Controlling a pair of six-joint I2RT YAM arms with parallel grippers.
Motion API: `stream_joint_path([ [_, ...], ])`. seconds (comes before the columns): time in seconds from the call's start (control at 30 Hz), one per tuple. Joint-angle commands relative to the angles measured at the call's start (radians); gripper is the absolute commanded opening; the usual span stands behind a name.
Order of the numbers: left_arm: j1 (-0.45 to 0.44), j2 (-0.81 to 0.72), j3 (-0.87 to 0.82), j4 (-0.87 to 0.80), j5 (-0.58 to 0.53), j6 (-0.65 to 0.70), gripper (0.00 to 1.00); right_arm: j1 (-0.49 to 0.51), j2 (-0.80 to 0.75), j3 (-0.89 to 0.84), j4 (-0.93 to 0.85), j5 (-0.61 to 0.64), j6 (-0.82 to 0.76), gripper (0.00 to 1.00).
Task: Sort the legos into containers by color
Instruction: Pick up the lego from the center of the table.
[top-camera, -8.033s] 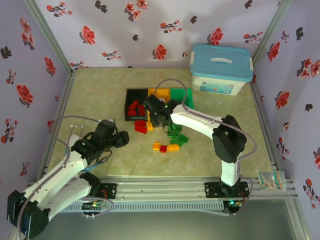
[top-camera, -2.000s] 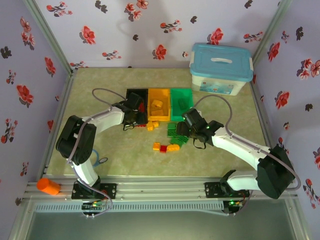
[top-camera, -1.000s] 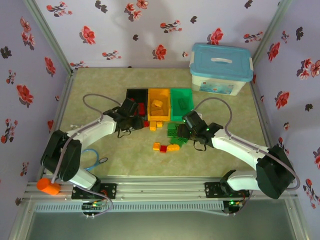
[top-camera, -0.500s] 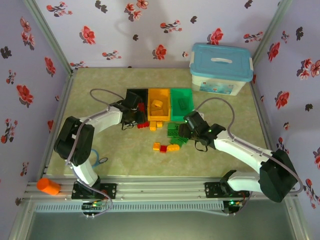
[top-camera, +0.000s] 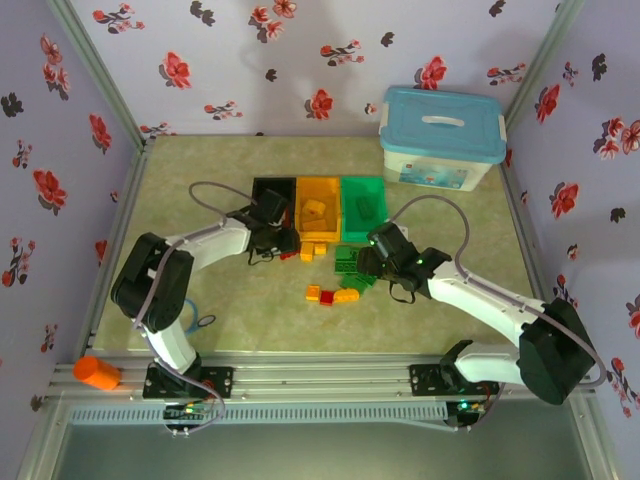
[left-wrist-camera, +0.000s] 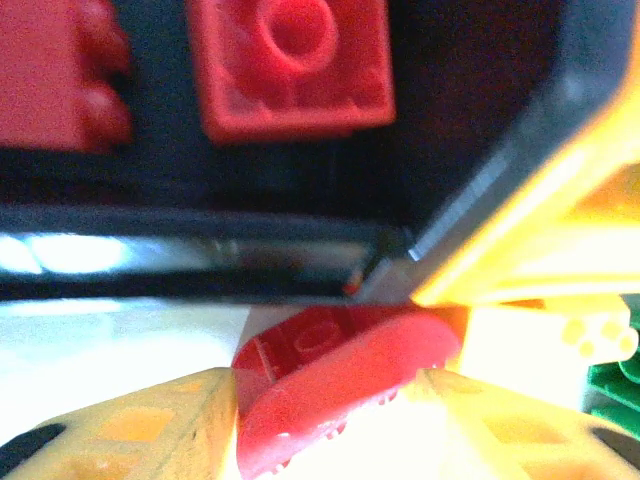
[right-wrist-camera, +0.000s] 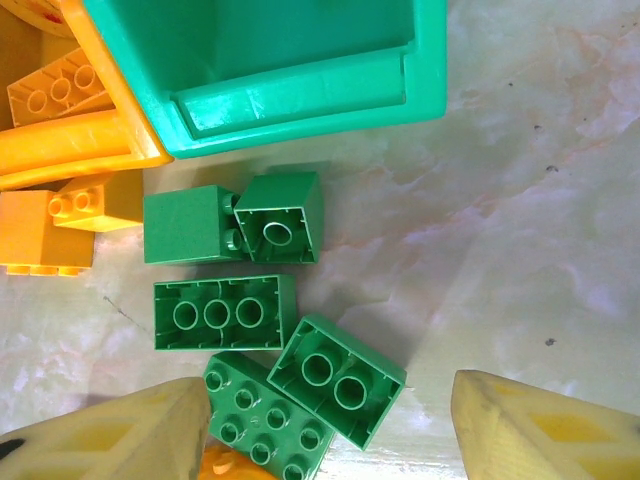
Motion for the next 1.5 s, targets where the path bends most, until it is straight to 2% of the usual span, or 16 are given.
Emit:
stream_joint_path([
  [0.0, -0.041, -0.011, -0.024, 0.005, 0.012, -0.049, 0.49, -0.007, -0.002, -0.017, 0.008, 0.007, 0.025, 0.65],
  [0.2, -0.147, -0.115, -0.078, -0.020, -0.068, -0.122, 0.48, -0.007, -0.020, -0.031, 0.009, 0.021, 0.023, 0.65],
  [0.3, -0.130, -0.134, -0.087, -0.036, -0.113, -0.123, 0.48, -0.007, -0.014, -0.033, 0.020, 0.017, 0.024, 0.65],
  [0.5, -0.092, -0.098, -0.018, -0.101, -0.131, -0.065, 0.48, -0.007, -0.028, -0.028, 0.005, 0.011, 0.025, 0.64],
  [0.8, -0.087, -0.043, 0.004, -0.121, -0.099, 0.017, 0.49, -0.007, -0.075, -0.066, -0.005, 0.033, 0.027, 0.64],
  [1.3, -0.077, 0.053, 0.084, -0.131, -0.070, 0.057, 0.48, -0.007, -0.066, -0.076, 0.007, 0.030, 0.034, 0.64],
  [1.47, -0.071, 0.089, 0.107, -0.131, -0.070, 0.061, 0.44, -0.007, -0.070, -0.087, 0.011, 0.028, 0.038, 0.64],
])
